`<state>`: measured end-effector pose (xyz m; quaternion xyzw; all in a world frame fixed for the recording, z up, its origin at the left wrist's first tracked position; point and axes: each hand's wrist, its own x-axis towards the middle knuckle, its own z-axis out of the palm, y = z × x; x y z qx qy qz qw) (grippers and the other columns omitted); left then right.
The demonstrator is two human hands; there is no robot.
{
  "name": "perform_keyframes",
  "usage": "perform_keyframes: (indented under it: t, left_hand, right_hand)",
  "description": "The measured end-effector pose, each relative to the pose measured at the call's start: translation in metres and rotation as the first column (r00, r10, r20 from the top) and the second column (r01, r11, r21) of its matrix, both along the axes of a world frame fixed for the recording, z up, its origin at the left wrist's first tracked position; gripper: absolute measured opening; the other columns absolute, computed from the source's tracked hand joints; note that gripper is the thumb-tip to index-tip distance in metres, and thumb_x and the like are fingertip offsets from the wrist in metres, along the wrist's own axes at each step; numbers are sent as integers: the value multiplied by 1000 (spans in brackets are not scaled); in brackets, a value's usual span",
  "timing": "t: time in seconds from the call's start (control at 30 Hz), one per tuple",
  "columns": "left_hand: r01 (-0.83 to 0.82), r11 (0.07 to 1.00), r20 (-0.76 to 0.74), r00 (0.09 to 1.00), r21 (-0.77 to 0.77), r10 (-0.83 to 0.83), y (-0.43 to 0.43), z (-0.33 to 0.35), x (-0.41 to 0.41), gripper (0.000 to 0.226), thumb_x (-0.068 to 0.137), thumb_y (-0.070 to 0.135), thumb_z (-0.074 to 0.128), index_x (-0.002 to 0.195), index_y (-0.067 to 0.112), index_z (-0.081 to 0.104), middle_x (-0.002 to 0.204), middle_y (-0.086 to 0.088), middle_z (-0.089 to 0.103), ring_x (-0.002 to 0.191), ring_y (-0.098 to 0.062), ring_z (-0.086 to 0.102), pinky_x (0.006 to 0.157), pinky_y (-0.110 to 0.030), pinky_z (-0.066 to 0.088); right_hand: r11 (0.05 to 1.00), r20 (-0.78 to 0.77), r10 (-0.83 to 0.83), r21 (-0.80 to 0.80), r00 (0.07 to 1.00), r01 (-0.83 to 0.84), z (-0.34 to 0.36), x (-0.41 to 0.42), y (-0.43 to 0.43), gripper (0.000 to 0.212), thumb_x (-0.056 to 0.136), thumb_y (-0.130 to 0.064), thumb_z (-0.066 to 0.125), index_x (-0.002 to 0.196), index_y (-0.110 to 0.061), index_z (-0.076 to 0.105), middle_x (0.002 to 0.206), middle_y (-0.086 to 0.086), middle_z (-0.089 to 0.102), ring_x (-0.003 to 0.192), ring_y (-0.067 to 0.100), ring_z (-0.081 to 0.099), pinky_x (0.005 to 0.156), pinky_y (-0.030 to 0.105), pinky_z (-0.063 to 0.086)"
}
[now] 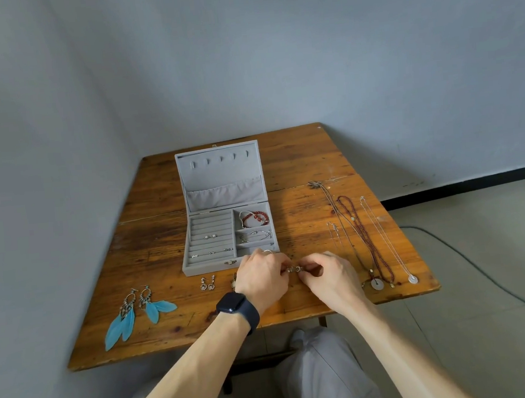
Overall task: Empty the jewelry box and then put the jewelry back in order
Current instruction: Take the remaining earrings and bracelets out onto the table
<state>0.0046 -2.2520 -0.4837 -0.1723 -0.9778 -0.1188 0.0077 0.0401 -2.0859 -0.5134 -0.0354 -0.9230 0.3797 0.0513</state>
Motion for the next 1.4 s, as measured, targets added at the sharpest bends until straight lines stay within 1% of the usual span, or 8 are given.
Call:
perform_keyframes:
  t: [0.37,0.47,0.57,0.67,0.77,0.93,1.17,1.4]
  left_hand:
    - [-13,999,-83,996,49,17,-21,21,13,31,94,33,57,124,34,66,117,7,69,116,-18,56,98,-36,44]
    - [-73,992,-141,986,106,88,-48,29,27,29,95,35,57,122,33,66,117,5,68,113,-18,57,95,-35,46]
    - [-152,968,-217,957,199,195,-85,27,43,28,94,31,60,121,29,66,118,4,66,112,-19,58,91,-39,49]
    - [-289,917,-260,896,276,360,-121,13,58,40,92,28,65,131,24,60,132,-1,60,122,-22,55,95,-43,52]
    - [-444,866,-227,841,230,491,-147,-1,62,55,95,32,60,146,17,48,151,-8,47,141,-27,41,113,-49,39]
    - [-446,894,-55,893,44,448,-168,-31,58,61,103,50,23,160,26,16,167,4,12,154,-17,5,124,-45,4]
    - [-457,888,-63,886,51,459,-171,-41,58,64,100,54,12,159,31,20,166,7,15,154,-15,7,123,-47,-1]
    - [-448,889,-81,886,98,456,-170,-41,59,64,100,52,17,157,27,27,165,2,22,153,-18,12,122,-42,-9]
  right_hand:
    - [1000,-48,18,-24,999,-19,9,10,0,21,89,-28,71,111,-30,73,97,-18,60,82,-4,58,73,10,44]
    - [998,-168,63,31,984,-59,16,22,-5,20,93,-22,67,113,-25,72,104,-13,65,90,3,63,81,19,52]
    - [984,-218,139,137,966,-110,22,32,-15,21,96,-25,62,115,-24,71,109,-13,67,96,5,62,80,18,50]
    - [963,-256,203,226,945,-146,30,36,-32,21,97,-26,60,115,-24,71,111,-14,68,100,6,59,84,20,48]
    - [945,-273,268,260,924,-197,38,32,-55,21,98,-27,60,115,-24,72,111,-14,69,101,6,58,83,20,48]
    - [900,-220,366,333,904,-283,44,2,-92,28,100,-35,53,121,-26,69,116,-13,66,110,8,55,89,23,50]
    - [820,-138,397,498,907,-283,56,-69,-131,29,100,-31,53,124,-21,68,115,2,68,109,24,57,90,38,50]
    - [730,33,374,605,927,-316,60,-119,-164,35,103,-30,48,134,-22,62,124,9,64,119,30,53,96,41,49]
